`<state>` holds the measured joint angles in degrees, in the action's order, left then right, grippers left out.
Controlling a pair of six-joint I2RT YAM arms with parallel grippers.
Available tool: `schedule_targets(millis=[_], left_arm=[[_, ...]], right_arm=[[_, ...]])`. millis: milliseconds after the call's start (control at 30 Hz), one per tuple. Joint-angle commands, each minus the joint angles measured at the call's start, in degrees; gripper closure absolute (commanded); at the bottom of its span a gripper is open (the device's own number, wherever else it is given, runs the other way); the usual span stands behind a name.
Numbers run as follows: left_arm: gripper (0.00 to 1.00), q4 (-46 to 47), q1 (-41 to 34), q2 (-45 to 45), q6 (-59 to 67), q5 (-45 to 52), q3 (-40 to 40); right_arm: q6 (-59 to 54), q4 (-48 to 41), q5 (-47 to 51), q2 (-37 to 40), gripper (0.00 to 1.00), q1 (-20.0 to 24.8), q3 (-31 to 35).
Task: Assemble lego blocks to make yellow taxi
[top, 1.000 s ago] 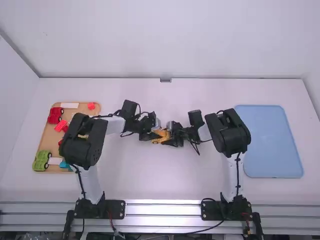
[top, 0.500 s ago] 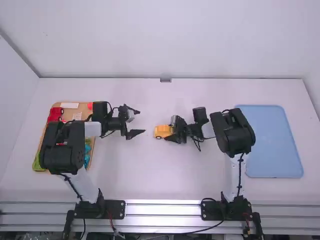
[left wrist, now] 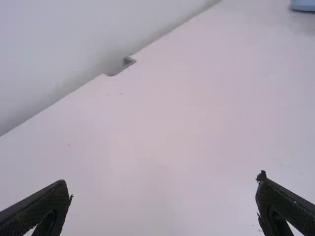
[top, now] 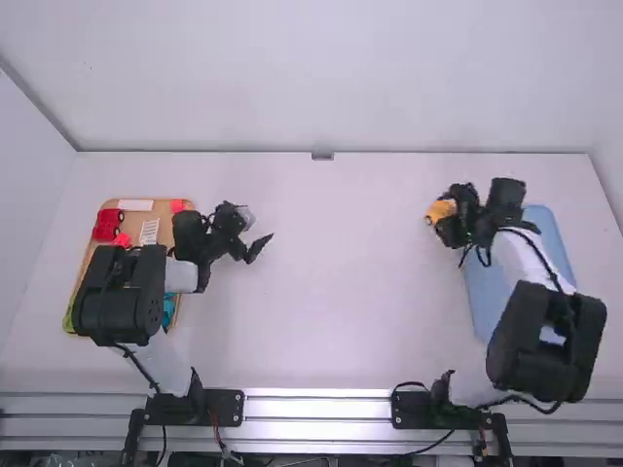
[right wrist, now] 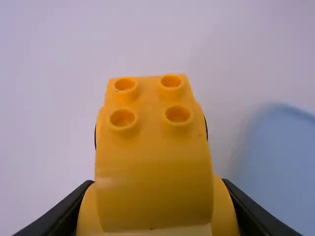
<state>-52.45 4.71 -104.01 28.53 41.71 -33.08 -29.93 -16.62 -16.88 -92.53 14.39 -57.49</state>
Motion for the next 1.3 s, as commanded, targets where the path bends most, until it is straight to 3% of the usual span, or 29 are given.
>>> schedule_targets(millis=[0,167,267,400,467,567,633,733,967,1067,1100,1200,1233,1267], left_arm=[[0.01,-0.6,-0.3,1.6,-3.3,-2.2,0.5],[0.01,-0.3,0.1,1.6,-3.7,-2.2,0.3],[0.01,-0.4,0.1,1.6,-3.7,-2.2,0.4],[0.01,-0.3,0.1,1.6,-3.9,-2.2,0.4],[0.01,-0.4,0.1,1.6,-5.8,-2.2,0.3],[0.01,0.5,0.1,1.6,-8.9,-2.2,-0.5],[0.01,2.2,0.1,1.6,-9.2,-2.2,-1.5],[0.01,6.0,0.1,1.6,-9.4,-2.3,-3.6],[0.01,20.5,-0.9,7.5,-11.0,-6.0,-8.0],[0.01,29.2,-3.1,14.1,-11.0,-16.2,-9.0],[0.01,29.9,-3.4,14.8,-10.9,-17.1,-9.0],[0.01,36.0,-7.2,23.1,-11.0,-22.7,-9.0],[0.01,36.0,-7.2,23.1,-11.0,-22.7,-9.0],[0.01,37.8,-9.0,26.9,-11.0,-23.4,-9.0]], right_arm=[[9.6,1.2,15.7,1.2,0.59,5.6,0.9],[16.9,15.0,8.5,-0.5,0.59,16.0,7.2],[19.8,24.2,6.5,-2.8,0.59,19.2,11.6],[21.7,26.6,8.7,-4.5,0.55,21.0,14.4],[22.5,25.0,10.4,-4.8,0.48,21.2,14.8],[22.7,21.7,13.9,-4.8,0.29,21.2,14.5],[22.7,18.6,15.8,-4.5,0.01,21.2,13.5],[22.7,12.8,17.2,-2.4,0.01,21.2,11.5],[22.7,4.0,26.0,7.5,0.01,15.6,8.6],[22.1,2.1,28.9,14.5,0.01,9.9,8.7],[22.0,2.1,28.9,15.1,0.01,9.2,8.7],[22.0,2.0,26.2,21.4,0.02,0.7,8.7],[22.0,2.0,26.2,21.4,0.02,0.7,8.7],[22.0,2.4,24.3,23.6,0.02,-3.1,8.7]])
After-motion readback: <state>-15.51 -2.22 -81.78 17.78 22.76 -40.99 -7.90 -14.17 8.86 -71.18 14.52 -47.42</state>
